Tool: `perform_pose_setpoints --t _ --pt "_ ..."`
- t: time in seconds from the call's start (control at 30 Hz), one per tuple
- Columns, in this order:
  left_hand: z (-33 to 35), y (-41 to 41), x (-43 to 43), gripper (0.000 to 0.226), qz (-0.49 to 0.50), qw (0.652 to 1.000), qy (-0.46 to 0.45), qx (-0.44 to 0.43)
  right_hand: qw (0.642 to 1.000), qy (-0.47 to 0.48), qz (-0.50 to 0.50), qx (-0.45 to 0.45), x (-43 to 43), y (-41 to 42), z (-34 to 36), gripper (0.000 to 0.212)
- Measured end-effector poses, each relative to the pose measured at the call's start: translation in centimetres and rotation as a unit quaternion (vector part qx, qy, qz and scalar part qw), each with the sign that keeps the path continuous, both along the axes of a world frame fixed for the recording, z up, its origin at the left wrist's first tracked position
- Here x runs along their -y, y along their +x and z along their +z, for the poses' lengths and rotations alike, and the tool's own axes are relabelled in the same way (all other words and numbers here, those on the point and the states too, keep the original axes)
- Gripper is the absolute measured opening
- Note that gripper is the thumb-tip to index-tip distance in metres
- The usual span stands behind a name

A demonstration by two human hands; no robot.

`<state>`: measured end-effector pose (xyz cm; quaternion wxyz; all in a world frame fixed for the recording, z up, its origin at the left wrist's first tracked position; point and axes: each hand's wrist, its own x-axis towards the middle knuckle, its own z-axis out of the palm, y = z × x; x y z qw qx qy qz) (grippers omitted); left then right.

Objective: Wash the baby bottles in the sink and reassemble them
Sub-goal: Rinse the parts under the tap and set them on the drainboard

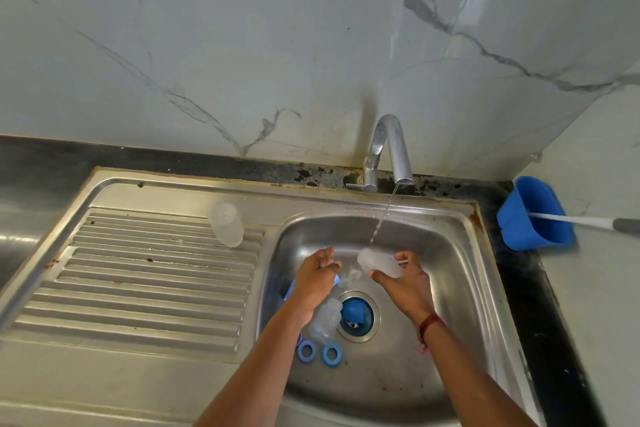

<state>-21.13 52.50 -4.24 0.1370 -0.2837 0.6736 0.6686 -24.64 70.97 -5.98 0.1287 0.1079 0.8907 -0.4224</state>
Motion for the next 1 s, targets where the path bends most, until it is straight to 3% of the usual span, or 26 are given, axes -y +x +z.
perform_pose_setpoints --t 0.2,0.33,0.47,0.63,1.0 --pt "0.2 3.2 0.1 0.042 -0.003 0.999 -0.031 0.034 0.999 0.01 0.017 -0.036 -0.6 2.4 1.4 0.046" --pt "0.7 4.6 -0.4 0.035 0.028 0.998 -0.023 0.042 0.999 0.015 0.018 -0.044 -0.8 3.3 2.1 0.063" --pt "0.8 5.6 -1.1 0.021 0.06 0.998 -0.015 0.03 0.997 0.016 0.023 -0.067 -0.9 3.9 2.4 0.065" --pt "1.3 6.8 -1.2 0.025 0.083 0.997 -0.003 0.0 0.996 -0.005 0.031 -0.08 -0.2 4.4 2.8 0.077" --pt "1.7 7.1 0.8 0.021 0.138 0.99 0.02 -0.038 0.992 -0.09 0.048 -0.07 4.4 5.4 4.0 0.064"
